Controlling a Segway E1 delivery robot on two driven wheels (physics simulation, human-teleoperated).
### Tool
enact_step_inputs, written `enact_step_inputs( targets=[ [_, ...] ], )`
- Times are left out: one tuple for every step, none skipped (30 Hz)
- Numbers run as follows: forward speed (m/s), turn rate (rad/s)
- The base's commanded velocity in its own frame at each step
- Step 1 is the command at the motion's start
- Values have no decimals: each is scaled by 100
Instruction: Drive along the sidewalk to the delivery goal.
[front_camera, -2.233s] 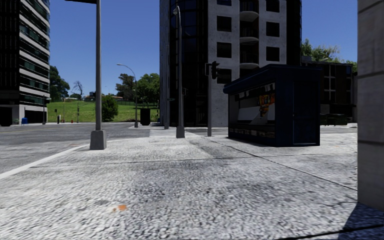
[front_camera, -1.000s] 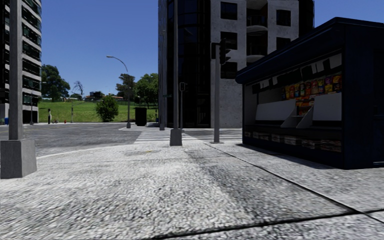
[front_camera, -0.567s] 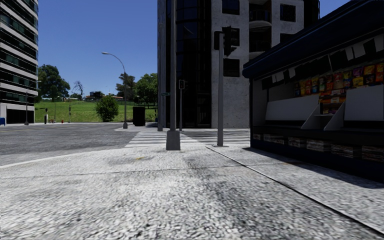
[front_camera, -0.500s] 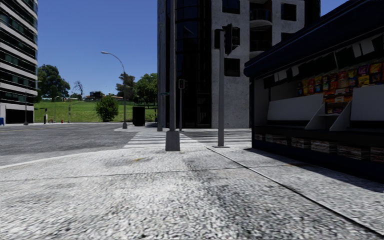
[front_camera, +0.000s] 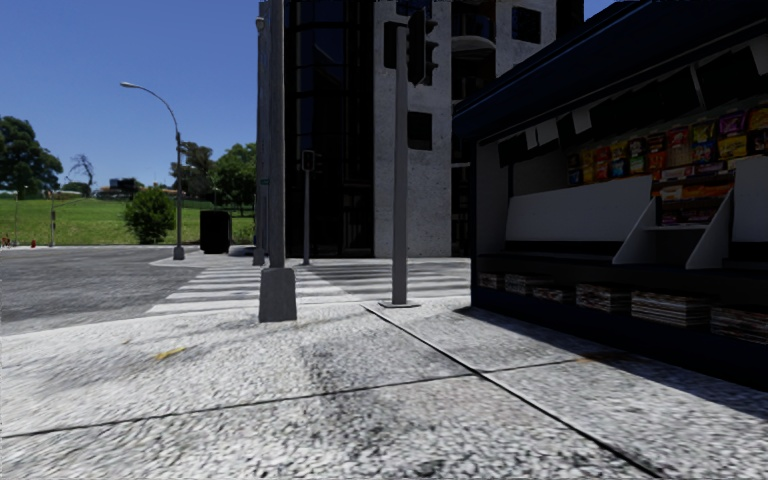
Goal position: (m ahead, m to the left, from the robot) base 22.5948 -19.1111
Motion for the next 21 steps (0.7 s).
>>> enact_step_inputs(
  targets=[
    [200, -2],
    [200, -2],
    [200, -1],
    [200, -1],
    [200, -1],
    [200, -1],
    [200, -1],
    [194, -1],
    [194, -1],
    [169, -1],
    [156, 0],
    [152, 0],
    [151, 0],
    [151, 0],
    [150, 0],
    [149, 0],
    [149, 0],
    [149, 0],
    [149, 0],
    [149, 0],
    [149, 0]
  ],
)
